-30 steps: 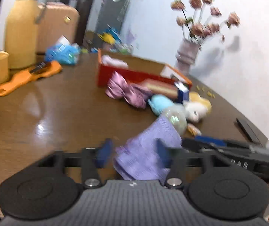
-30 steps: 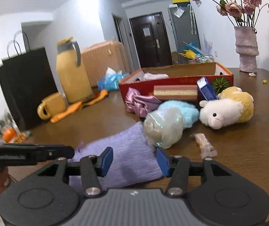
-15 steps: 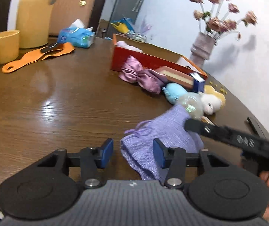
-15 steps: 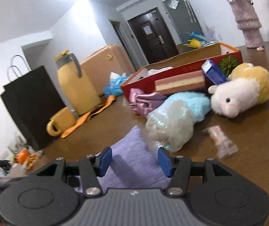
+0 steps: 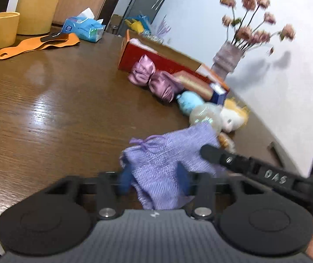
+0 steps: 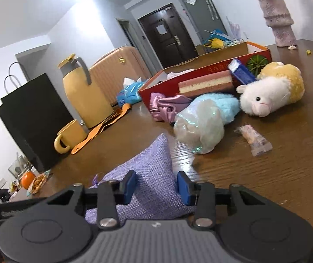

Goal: Organize soft objects
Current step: 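Lower the purple pouch into the box beside the lilac roll, release, then move the right gripper to the plush sheep and grasp it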

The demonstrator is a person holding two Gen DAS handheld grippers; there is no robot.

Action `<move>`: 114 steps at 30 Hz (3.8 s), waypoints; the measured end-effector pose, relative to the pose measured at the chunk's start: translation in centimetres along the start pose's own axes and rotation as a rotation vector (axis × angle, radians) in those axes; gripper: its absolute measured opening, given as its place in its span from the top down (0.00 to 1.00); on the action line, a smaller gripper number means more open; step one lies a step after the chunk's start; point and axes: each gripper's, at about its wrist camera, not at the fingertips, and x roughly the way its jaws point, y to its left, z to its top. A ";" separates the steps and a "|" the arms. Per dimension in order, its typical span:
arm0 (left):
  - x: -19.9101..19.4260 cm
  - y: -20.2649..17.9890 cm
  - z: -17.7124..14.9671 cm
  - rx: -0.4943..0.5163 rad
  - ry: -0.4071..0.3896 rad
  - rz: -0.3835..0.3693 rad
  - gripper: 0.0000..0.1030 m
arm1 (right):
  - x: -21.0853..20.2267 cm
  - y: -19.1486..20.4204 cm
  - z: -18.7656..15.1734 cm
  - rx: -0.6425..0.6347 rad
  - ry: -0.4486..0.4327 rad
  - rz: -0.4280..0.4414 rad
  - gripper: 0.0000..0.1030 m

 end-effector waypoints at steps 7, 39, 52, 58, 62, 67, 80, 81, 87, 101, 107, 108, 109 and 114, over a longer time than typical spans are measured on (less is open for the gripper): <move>-0.2 -0.8 0.4 0.066 -0.018 -0.025 0.93 | -0.2 1.0 0.2 -0.086 -0.001 0.014 0.84; 21.5 -0.8 27.0 0.275 0.088 0.202 0.48 | 24.1 -5.1 23.8 -0.022 0.283 -0.214 0.60; 10.7 -5.1 30.4 0.344 -0.112 0.279 0.28 | 10.9 -5.8 29.6 -0.182 0.084 -0.296 0.32; 6.9 -7.1 28.2 0.349 -0.187 0.263 0.24 | 3.4 -5.6 30.1 -0.225 -0.070 -0.312 0.25; 4.5 -8.3 25.5 0.352 -0.208 0.270 0.24 | 0.7 -5.0 28.6 -0.230 -0.109 -0.271 0.25; -0.2 -9.2 19.3 0.370 -0.263 0.226 0.17 | -3.1 -3.3 24.6 -0.279 -0.171 -0.245 0.23; -7.1 -7.8 1.8 0.357 -0.241 0.174 0.08 | -12.7 -1.9 5.7 -0.261 -0.221 -0.239 0.14; -7.1 -7.9 1.5 0.366 -0.232 0.170 0.08 | -12.9 -2.2 5.0 -0.237 -0.214 -0.237 0.14; -6.5 -8.3 2.2 0.355 -0.250 0.153 0.07 | -12.6 -3.1 3.7 -0.213 -0.181 -0.309 0.14; 5.1 -14.9 5.0 0.360 -0.219 0.092 0.13 | -5.7 -10.7 9.1 -0.133 -0.180 -0.372 0.21; 9.3 -17.0 4.0 0.384 -0.106 0.074 0.33 | -0.9 -14.8 12.5 -0.063 -0.145 -0.343 0.29; 9.8 -17.3 3.7 0.378 -0.083 0.063 0.35 | -0.1 -15.3 12.9 -0.054 -0.135 -0.341 0.30; 10.4 -17.5 3.4 0.374 -0.057 0.049 0.38 | 0.7 -15.7 13.2 -0.046 -0.123 -0.340 0.34; 12.9 -19.2 1.5 0.455 0.008 0.070 0.50 | 2.2 -16.6 13.4 -0.048 -0.080 -0.281 0.58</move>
